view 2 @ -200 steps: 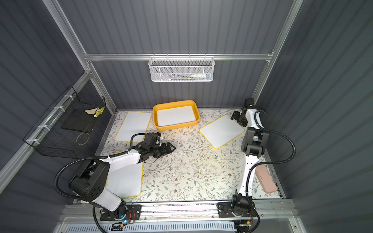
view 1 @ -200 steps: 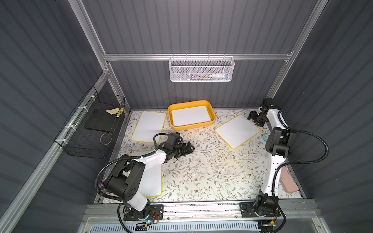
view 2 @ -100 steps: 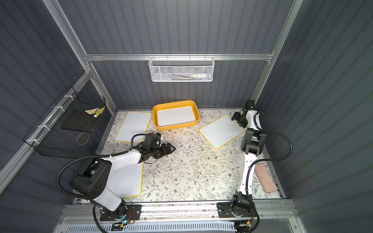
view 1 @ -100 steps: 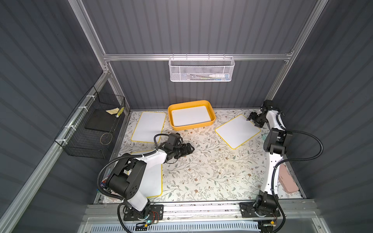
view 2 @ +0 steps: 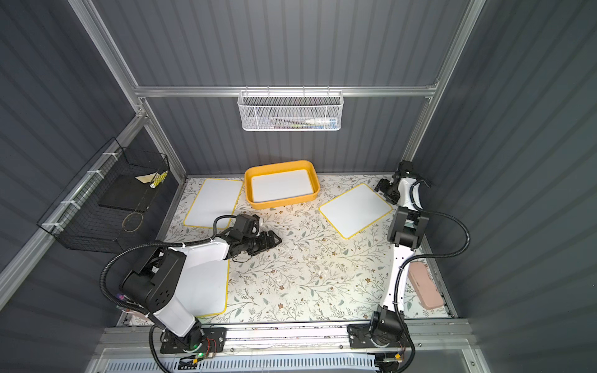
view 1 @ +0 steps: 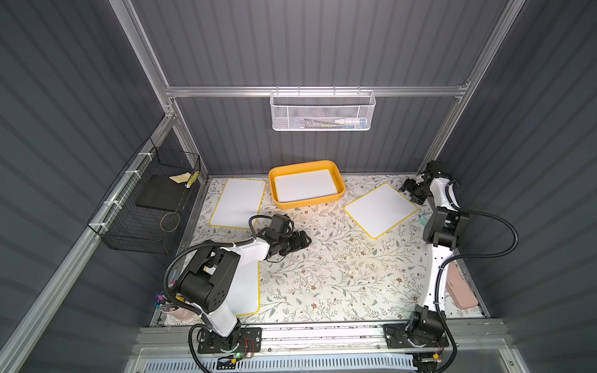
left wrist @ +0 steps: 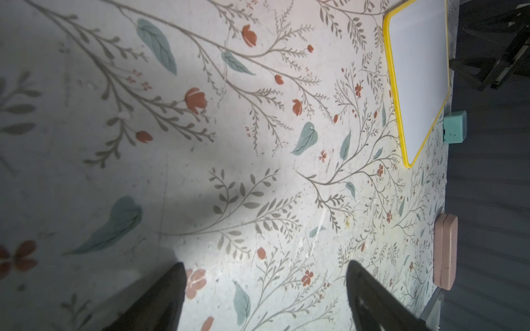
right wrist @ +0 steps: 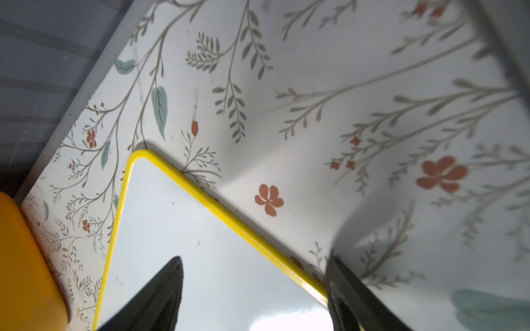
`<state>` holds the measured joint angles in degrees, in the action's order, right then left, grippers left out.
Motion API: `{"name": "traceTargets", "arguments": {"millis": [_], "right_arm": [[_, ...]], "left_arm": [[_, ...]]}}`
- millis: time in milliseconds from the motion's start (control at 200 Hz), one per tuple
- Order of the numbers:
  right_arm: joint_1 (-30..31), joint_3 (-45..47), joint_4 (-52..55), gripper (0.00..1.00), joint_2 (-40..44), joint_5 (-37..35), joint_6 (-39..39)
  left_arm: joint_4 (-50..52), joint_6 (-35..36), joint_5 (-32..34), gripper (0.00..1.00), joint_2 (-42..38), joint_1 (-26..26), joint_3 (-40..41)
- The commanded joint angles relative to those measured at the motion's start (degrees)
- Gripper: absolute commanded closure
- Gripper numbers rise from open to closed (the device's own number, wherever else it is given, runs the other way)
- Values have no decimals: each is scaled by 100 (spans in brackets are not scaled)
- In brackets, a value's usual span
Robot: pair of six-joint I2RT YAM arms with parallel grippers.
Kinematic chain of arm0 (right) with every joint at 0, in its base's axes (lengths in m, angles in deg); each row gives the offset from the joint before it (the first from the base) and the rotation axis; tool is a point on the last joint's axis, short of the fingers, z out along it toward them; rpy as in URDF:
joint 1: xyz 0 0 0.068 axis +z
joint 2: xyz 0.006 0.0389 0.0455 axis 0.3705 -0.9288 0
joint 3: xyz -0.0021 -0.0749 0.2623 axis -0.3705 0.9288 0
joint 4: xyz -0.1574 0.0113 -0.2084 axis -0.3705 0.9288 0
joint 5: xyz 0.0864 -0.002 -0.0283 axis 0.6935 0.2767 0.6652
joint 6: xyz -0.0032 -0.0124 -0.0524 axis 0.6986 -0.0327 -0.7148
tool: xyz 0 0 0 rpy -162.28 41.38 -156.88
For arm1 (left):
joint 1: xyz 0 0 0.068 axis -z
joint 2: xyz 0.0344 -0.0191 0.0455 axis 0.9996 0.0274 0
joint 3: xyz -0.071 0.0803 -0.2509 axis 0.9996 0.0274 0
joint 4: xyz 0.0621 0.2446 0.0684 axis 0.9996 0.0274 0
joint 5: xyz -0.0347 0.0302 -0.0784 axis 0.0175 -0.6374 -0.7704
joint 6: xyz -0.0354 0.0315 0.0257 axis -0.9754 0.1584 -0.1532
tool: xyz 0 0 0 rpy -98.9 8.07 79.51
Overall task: Put the whiteboard into the storage box
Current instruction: Move the whiteboard to the center of the board.
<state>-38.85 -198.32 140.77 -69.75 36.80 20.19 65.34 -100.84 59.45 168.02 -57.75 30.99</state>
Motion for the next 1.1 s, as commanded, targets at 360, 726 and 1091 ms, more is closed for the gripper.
{"name": "traceTargets", "arguments": {"millis": [360,726,1091], "right_arm": [[411,1086,564,21,556,579,-332],[1353,4091,-211,21,2291,263,-505],[2043,6422,-1000,21,3745,1128,-442]], "left_arm": [[-37,155,-87,13,-41,17,3],[260,449,205,13,497,0,-760],[309,488,389,13,828,-27,-998]]}}
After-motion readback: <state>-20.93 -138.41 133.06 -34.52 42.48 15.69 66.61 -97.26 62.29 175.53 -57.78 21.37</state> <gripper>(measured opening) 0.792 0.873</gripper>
